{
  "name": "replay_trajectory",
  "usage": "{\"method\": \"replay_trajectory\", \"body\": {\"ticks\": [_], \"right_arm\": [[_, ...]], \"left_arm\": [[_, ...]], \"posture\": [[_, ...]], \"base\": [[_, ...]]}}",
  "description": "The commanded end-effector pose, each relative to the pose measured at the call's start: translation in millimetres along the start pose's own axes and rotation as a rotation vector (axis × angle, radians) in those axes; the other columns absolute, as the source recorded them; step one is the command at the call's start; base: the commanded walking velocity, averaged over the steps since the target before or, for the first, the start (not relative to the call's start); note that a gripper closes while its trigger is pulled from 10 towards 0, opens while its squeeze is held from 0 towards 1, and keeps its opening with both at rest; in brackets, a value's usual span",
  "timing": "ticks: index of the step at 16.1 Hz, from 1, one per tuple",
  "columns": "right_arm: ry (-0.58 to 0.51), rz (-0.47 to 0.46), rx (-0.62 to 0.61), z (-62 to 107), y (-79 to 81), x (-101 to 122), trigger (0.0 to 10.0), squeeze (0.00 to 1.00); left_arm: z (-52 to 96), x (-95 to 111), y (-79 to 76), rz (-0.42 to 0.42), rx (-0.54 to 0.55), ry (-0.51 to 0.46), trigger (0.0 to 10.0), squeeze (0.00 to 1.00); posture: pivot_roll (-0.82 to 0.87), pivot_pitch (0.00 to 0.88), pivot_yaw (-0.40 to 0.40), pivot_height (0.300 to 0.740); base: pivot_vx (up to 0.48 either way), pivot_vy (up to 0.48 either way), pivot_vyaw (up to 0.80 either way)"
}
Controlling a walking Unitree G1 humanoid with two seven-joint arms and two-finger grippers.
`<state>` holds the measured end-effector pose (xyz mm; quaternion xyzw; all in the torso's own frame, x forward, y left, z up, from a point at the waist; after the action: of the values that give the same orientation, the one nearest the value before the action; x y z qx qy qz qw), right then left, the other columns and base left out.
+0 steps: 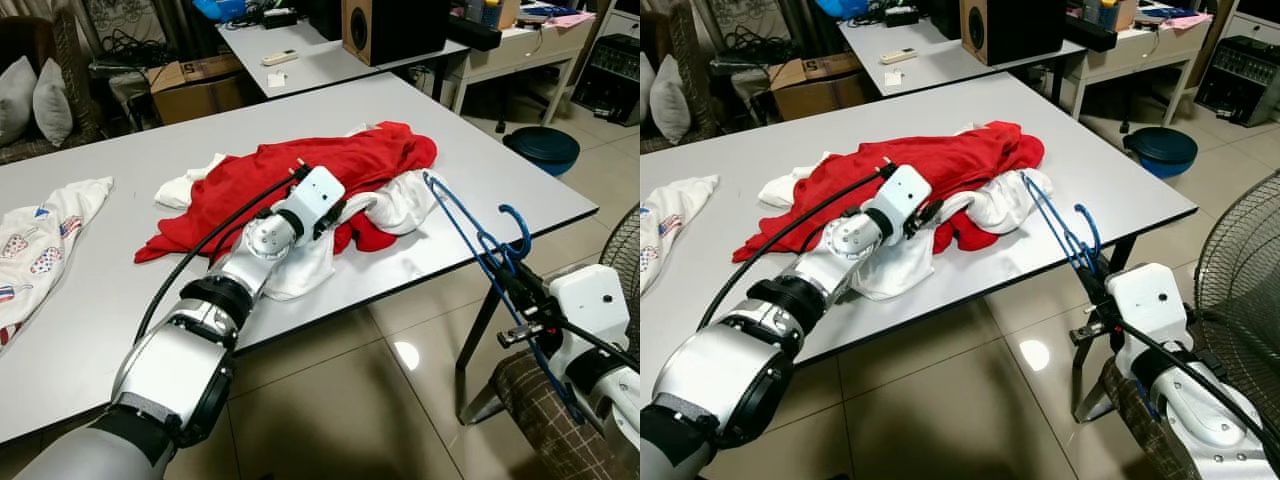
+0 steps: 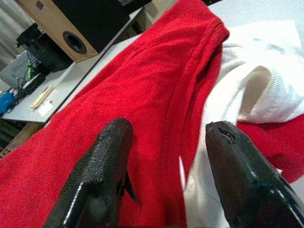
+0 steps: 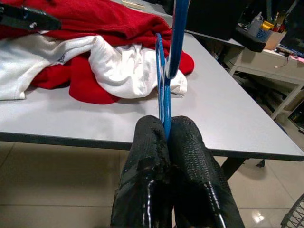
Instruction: Hang hanger
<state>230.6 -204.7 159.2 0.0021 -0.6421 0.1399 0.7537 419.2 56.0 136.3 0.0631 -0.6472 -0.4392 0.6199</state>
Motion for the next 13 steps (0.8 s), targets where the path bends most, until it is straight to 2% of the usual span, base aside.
{"method": "replay_trajectory", "body": {"ticks": [1, 13], "right_arm": [[-0.025, 0.011, 0.014, 0.6, 3.3, 6, 10.0, 0.00], [-0.015, 0.024, 0.002, 2.9, 1.9, 4, 10.0, 0.00]], "left_arm": [[-0.7, -2, 4.4, -0.027, 0.007, 0.028, 0.0, 0.00], [0.2, -13, 10.5, -0.049, 0.033, 0.113, 0.0, 0.00]], "posture": [[-0.24, 0.000, 0.126, 0.740], [-0.25, 0.000, 0.143, 0.740]], "base": [[0.000, 0.000, 0.00], [0.000, 0.000, 0.00]]}}
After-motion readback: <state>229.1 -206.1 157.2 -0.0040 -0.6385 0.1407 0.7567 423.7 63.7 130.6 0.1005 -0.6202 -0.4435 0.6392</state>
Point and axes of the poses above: a point about 5 cm out from each wrist's last joint towards the gripper, its own z axis pointing back from the gripper into the wrist, its own x axis along the axis of the wrist's last joint, y = z × x, the point moved 4 cm from there along -z, pointing out of the wrist towards the gripper, and after that the axes turned 10 degrees about -z, right-handed, at the moved point
